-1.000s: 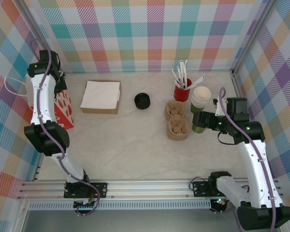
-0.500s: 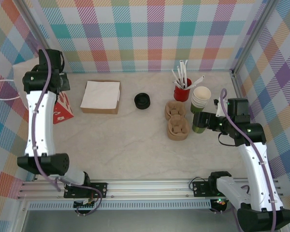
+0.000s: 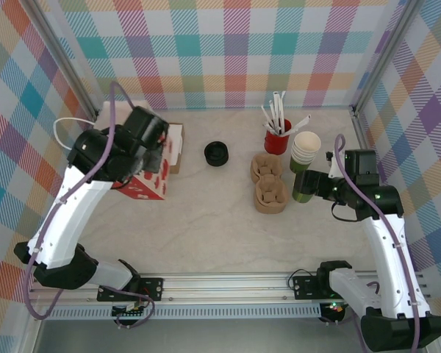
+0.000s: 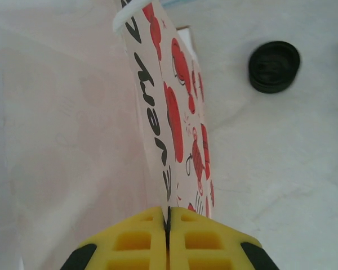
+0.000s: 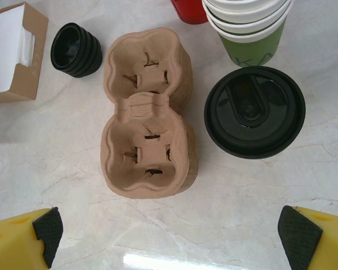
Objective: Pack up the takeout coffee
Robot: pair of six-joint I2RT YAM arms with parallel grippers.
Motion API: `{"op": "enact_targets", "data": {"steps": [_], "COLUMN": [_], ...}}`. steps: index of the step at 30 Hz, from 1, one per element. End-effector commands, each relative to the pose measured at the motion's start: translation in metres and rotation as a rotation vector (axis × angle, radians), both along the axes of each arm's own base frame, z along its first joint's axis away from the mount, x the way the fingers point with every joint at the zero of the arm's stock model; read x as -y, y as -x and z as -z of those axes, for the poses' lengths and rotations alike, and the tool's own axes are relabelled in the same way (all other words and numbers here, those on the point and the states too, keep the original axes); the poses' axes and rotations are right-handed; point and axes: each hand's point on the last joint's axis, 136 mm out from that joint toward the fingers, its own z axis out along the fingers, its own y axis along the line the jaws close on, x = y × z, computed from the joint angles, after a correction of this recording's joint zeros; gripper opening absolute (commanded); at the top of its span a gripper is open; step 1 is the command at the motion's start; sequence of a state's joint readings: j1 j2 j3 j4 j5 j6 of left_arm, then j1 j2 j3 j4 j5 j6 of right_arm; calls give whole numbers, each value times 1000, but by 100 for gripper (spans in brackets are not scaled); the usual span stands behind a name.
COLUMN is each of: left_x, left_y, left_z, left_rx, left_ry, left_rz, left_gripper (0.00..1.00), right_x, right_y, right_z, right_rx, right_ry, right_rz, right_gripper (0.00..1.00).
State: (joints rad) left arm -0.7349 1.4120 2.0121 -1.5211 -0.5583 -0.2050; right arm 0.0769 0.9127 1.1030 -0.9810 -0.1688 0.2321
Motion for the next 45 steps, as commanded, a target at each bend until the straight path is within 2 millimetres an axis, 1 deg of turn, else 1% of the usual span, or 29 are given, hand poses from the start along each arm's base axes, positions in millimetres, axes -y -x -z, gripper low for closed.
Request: {"op": "enact_targets", "data": {"steps": [1,4,6,8,14,16,18,20,21,23,24,26,29,32,34,36,38,41,45], "left_x": [20,48,61,73,98,101,105,111,113,120,121,117,109,97,88,77,62,39,18], "left_y": [12,16,19,20,22,19,17,15,14,15,15,17,21,28,31,34,35,36,41], "left_z": [15,24,32,45,85,92,95,95,93,88,84,74,55,31,16,2,-9,-11,1], "left_rx": [-32,-55,-78,-113,-191,-190,-191,-188,-186,-190,-187,-173,-135,-80,-35,16,67,98,75], "left_ry": [-37,-11,28,65,140,143,143,155,166,192,197,200,224,267,303,340,391,488,604], "left_rz": [-2,44,62,77,94,86,88,100,106,134,140,152,165,170,168,156,110,27,-64], "left_gripper": [0,0,0,0,0,0,0,7,13,34,41,53,67,75,80,84,88,93,97], "right_x": [2,-3,-3,-2,-1,-2,-3,-3,-3,-4,-4,-2,-2,-9,-15,-23,-35,-52,-68], "right_y": [-1,-2,-3,-3,-4,-4,-5,-6,-6,-7,-7,-10,-17,-24,-29,-33,-37,-42,-45], "right_z": [12,15,17,20,20,21,20,21,21,20,18,12,-2,-14,-19,-22,-21,-15,0], "right_rx": [-45,-58,-67,-75,-68,-69,-70,-76,-78,-65,-56,-17,61,143,172,194,210,223,228], "right_ry": [-12,-28,-21,-9,9,7,7,16,22,40,54,102,171,238,269,297,325,396,470], "right_rz": [28,7,-2,-12,-23,-24,-33,-46,-55,-95,-109,-148,-222,-337,-405,-493,-608,-784,-1000], "right_gripper": [100,100,100,100,100,100,100,100,100,100,100,100,100,100,99,97,95,95,95]}}
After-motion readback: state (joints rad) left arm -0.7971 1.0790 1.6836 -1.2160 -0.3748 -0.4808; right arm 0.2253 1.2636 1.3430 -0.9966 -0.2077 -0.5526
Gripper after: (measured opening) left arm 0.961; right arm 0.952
